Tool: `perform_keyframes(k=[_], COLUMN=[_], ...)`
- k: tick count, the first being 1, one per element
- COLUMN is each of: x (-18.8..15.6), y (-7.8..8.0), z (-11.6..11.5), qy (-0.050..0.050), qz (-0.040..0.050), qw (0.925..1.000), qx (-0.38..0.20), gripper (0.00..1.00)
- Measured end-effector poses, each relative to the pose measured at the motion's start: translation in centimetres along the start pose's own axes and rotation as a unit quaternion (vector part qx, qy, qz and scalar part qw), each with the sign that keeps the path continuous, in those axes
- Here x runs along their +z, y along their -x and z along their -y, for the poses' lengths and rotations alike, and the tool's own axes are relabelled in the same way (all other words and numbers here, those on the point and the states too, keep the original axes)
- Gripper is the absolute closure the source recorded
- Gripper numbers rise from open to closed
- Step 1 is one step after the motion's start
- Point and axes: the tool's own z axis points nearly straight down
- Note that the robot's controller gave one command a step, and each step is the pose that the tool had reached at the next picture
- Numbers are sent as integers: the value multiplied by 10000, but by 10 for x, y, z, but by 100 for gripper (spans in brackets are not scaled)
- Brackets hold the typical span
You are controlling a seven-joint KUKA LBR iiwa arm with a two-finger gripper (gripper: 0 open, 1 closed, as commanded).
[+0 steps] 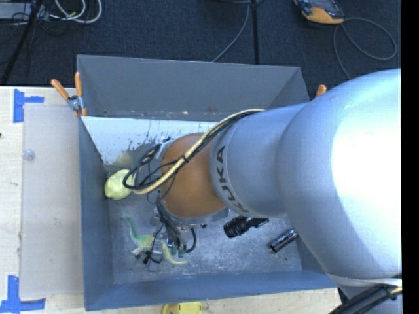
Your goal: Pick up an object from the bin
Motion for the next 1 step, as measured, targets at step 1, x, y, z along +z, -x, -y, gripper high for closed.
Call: perform_keyframes(k=[1], x=[16], y=[-21], z=[-4], qy=[-4], qz=[0], qw=[9866], qx=[1632], gripper=[100])
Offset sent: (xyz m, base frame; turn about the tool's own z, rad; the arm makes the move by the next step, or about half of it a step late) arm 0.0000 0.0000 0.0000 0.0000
